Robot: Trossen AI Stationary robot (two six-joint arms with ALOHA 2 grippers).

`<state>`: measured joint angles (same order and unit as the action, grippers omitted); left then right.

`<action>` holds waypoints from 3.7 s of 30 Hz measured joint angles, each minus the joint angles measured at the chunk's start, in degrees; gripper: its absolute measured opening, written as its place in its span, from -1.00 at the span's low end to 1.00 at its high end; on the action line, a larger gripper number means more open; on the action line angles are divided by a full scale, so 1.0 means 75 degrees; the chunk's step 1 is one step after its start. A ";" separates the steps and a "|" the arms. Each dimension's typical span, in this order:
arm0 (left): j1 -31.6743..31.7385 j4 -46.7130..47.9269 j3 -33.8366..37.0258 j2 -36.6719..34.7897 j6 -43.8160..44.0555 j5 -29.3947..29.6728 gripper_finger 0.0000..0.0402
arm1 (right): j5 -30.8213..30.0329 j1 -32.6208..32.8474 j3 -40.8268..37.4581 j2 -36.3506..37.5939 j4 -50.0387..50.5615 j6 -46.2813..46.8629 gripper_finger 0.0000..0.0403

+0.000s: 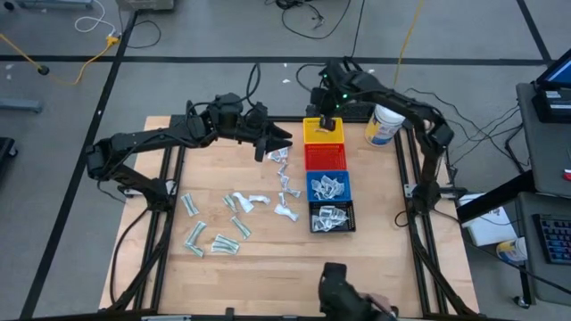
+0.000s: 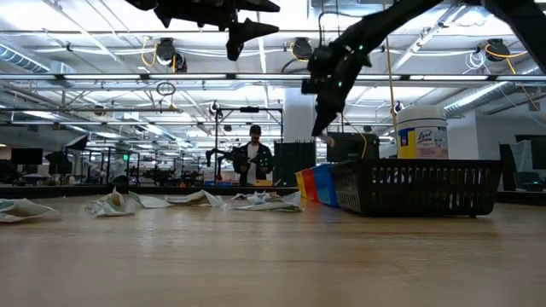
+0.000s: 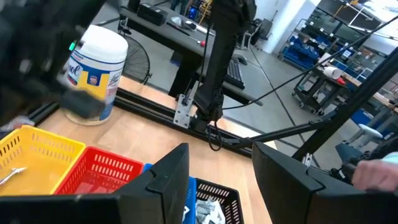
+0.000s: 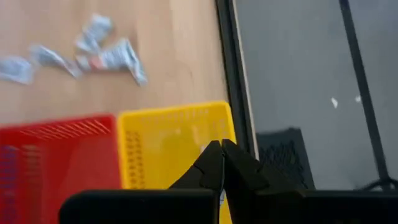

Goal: Pick & Place First Aid Supplies
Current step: Put the orange ointment pack into the yellow bin

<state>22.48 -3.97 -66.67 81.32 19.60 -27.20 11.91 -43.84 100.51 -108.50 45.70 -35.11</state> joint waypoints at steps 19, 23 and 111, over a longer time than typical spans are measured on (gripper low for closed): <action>0.0000 0.0345 0.0000 0.0000 0.0020 -0.0094 -0.10 | -0.1065 0.0158 -0.0659 -0.1052 -0.0268 0.0000 -0.60; 0.0000 0.0347 0.0000 0.0000 0.0020 -0.0122 -0.10 | -0.1013 0.0164 -0.0659 -0.0925 -0.0380 0.0172 -0.25; -0.2294 0.7897 -0.4427 0.5898 -0.5260 0.4586 -0.10 | -0.0587 0.2312 -0.0659 0.4216 -0.4687 0.3133 0.05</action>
<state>5.28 55.26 -99.88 125.55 -19.85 7.19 7.51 -26.50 95.57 -76.88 10.55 -11.62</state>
